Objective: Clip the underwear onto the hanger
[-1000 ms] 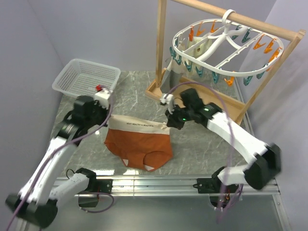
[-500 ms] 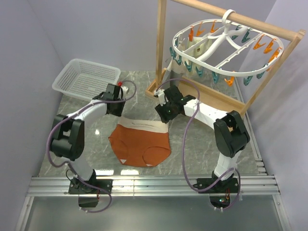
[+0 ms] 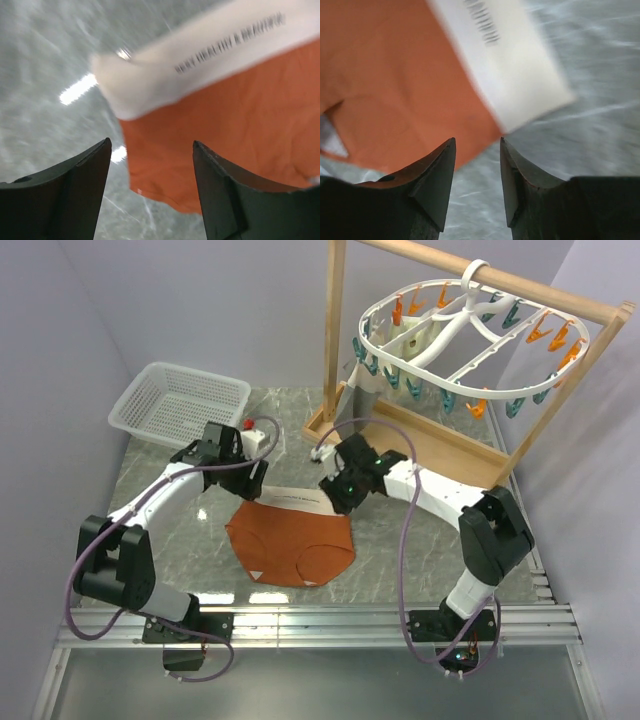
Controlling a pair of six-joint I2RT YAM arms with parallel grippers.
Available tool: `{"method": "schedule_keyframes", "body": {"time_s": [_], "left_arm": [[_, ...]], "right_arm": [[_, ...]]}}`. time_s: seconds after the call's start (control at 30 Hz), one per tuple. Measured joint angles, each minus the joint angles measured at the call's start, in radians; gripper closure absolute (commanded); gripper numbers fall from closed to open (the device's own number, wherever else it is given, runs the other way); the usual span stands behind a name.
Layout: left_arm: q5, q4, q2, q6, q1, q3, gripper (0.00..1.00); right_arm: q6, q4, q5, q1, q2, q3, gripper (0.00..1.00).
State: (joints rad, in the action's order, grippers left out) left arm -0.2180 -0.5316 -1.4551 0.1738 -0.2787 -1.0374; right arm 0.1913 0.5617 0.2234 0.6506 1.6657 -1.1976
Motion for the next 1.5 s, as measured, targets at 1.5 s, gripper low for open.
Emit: {"method": "schedule_keyframes", "body": {"time_s": [1.5], "left_arm": [[-0.441, 0.779, 0.251, -0.312, -0.065, 0.027, 0.09]], "right_arm": [[0.091, 0.029, 0.069, -0.001, -0.578, 0.067, 0.30]]}}
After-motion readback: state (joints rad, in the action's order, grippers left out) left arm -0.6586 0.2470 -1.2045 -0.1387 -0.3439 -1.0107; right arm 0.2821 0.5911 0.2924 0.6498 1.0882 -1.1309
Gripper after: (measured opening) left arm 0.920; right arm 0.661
